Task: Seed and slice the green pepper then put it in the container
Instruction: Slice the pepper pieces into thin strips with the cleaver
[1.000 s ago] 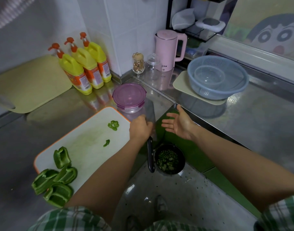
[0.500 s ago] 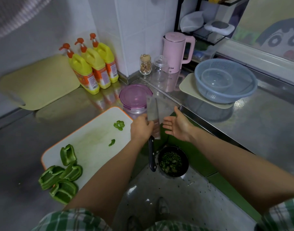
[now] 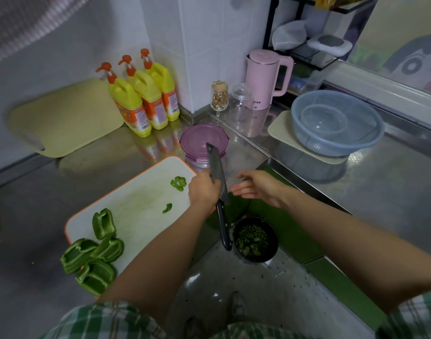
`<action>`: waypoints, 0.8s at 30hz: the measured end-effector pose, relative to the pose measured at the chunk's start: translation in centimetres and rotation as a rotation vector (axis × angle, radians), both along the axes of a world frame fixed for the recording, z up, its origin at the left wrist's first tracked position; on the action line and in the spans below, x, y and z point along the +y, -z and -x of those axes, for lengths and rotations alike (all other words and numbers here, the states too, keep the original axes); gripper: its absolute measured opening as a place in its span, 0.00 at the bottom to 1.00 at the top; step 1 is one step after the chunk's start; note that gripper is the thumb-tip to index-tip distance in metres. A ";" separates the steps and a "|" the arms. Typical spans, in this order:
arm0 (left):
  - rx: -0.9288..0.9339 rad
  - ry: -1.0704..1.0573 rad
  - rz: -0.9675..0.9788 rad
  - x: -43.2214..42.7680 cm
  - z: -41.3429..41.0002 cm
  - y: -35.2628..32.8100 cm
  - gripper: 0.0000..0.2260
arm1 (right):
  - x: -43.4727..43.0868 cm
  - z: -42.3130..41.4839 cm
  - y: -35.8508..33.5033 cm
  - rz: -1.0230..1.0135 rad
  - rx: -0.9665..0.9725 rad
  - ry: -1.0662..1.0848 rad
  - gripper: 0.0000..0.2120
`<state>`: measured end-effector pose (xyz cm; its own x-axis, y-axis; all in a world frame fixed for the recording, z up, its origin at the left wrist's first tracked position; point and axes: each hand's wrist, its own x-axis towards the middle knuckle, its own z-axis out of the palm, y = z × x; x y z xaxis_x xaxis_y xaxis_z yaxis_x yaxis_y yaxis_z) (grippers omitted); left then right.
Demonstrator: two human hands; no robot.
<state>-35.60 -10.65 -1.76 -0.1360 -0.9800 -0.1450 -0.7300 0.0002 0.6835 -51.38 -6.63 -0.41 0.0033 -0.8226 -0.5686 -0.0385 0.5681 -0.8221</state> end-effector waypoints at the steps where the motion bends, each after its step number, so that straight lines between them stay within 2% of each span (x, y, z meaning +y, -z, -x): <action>1: 0.018 -0.013 -0.015 0.0 -0.1 -0.1 0.13 | 0.1 -0.5 -0.2 -0.026 0.042 -0.103 0.21; 3: 0.039 -0.059 -0.048 0.0 -0.3 -0.2 0.13 | 0.2 -1.8 -0.4 -0.090 0.139 -0.338 0.21; 7: 0.031 -0.157 -0.058 0.3 -1.6 -0.6 0.11 | -0.4 -4.9 -0.3 -0.124 0.324 -0.627 0.40; 8: 0.032 -0.181 -0.058 0.3 -2.2 -0.5 0.10 | -0.7 -5.8 -0.1 -0.114 0.356 -0.663 0.42; 12: 0.091 -0.318 -0.091 0.5 -4.8 0.1 0.09 | -2.0 -9.1 1.6 0.046 0.504 -0.727 0.34; 14: 0.128 -0.405 -0.108 0.6 -6.4 0.1 0.10 | -2.4 -11.0 2.0 0.100 0.536 -0.711 0.25; 17: 0.219 -0.483 -0.123 1.0 -9.2 0.3 0.10 | -3.1 -13.7 2.3 0.238 0.578 -0.673 0.04; 20: 0.193 -0.553 -0.123 2.1 -13.2 0.9 0.09 | -3.5 -16.3 2.4 0.273 0.557 -0.637 0.12; 24: -0.086 -0.738 -0.103 4.4 -18.7 2.1 0.12 | -3.5 -19.5 3.1 0.226 0.484 -0.658 0.09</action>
<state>-16.88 -6.21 -3.88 0.5677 -0.7929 -0.2213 -0.5663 -0.5713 0.5941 -31.83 -10.10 -3.48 0.3198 -0.8321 -0.4532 -0.6807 0.1309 -0.7208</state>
